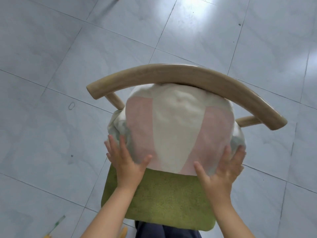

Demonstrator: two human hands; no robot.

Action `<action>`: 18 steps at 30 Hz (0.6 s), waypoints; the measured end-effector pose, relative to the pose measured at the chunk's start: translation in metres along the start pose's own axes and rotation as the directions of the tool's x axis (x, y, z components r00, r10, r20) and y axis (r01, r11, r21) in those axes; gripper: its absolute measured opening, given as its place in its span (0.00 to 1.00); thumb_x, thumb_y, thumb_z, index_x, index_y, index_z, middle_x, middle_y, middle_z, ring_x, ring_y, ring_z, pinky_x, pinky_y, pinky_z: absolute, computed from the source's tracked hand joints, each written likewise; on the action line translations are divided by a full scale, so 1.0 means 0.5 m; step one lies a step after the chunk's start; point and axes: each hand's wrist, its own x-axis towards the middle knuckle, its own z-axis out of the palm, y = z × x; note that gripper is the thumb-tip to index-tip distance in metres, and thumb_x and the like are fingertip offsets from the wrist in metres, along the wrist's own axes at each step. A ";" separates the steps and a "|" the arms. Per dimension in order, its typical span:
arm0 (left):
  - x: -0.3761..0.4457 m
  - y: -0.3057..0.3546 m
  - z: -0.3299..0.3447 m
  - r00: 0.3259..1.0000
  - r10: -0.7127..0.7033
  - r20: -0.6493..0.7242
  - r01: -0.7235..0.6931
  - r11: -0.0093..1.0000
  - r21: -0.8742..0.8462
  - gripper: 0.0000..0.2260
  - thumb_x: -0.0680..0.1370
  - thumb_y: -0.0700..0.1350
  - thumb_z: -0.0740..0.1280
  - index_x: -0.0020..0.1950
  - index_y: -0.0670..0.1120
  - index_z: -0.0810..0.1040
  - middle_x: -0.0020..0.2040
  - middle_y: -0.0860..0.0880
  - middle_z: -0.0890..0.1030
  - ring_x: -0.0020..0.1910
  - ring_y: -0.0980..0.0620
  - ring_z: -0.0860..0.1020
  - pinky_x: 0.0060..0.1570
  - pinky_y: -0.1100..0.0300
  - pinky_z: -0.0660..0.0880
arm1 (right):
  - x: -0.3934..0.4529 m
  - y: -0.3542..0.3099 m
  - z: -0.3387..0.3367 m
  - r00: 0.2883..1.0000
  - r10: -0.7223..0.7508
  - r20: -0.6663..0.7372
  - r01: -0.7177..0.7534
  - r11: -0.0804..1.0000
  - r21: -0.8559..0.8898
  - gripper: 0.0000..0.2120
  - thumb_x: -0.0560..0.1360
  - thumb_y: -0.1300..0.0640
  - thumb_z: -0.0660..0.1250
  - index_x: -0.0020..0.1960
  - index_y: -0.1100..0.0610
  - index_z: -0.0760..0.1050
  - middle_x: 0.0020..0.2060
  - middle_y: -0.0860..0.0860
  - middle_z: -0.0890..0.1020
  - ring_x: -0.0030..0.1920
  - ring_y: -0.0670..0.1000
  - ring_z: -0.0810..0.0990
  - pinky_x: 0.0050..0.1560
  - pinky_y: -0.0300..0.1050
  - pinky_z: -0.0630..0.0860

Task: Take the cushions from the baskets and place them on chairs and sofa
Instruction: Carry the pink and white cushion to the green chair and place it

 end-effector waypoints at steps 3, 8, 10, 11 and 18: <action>0.015 -0.001 0.018 0.995 -0.093 0.029 0.092 0.994 0.055 0.54 0.52 0.81 0.43 0.72 0.54 0.44 0.74 0.41 0.39 0.73 0.39 0.38 0.69 0.39 0.42 | 0.005 -0.004 0.066 0.962 -0.269 0.042 0.272 0.950 -0.153 0.32 0.69 0.29 0.48 0.69 0.34 0.41 0.72 0.38 0.33 0.72 0.45 0.32 0.71 0.54 0.32; 0.050 -0.069 0.067 0.962 -0.211 0.174 0.171 0.961 0.219 0.50 0.47 0.81 0.37 0.65 0.62 0.31 0.74 0.39 0.36 0.72 0.37 0.36 0.68 0.35 0.44 | 0.031 0.075 0.189 0.981 -0.141 0.130 0.182 0.899 -0.399 0.32 0.71 0.30 0.38 0.71 0.41 0.38 0.73 0.46 0.33 0.72 0.53 0.31 0.55 0.77 0.49; 0.060 -0.081 0.067 0.948 -0.232 0.219 0.178 0.954 0.239 0.50 0.46 0.81 0.34 0.63 0.61 0.31 0.74 0.38 0.37 0.72 0.37 0.37 0.69 0.36 0.45 | 0.033 0.077 0.194 0.977 -0.155 0.143 0.201 0.892 -0.405 0.32 0.71 0.30 0.39 0.71 0.40 0.39 0.73 0.46 0.33 0.73 0.53 0.32 0.56 0.75 0.47; 0.061 -0.077 0.060 0.941 -0.238 0.239 0.176 0.951 0.254 0.50 0.45 0.81 0.33 0.64 0.62 0.30 0.74 0.38 0.37 0.72 0.37 0.37 0.69 0.37 0.46 | 0.030 0.064 0.183 0.972 -0.181 0.148 0.226 0.891 -0.394 0.32 0.71 0.31 0.40 0.71 0.40 0.40 0.73 0.45 0.33 0.73 0.52 0.32 0.58 0.75 0.47; 0.016 -0.040 -0.015 0.994 -0.109 -0.009 0.108 0.989 -0.098 0.47 0.56 0.80 0.44 0.69 0.59 0.37 0.71 0.52 0.36 0.73 0.49 0.38 0.71 0.38 0.44 | 0.005 0.032 -0.006 0.995 0.080 -0.051 -0.079 0.997 0.011 0.35 0.63 0.24 0.48 0.66 0.29 0.39 0.71 0.37 0.34 0.72 0.41 0.34 0.70 0.54 0.32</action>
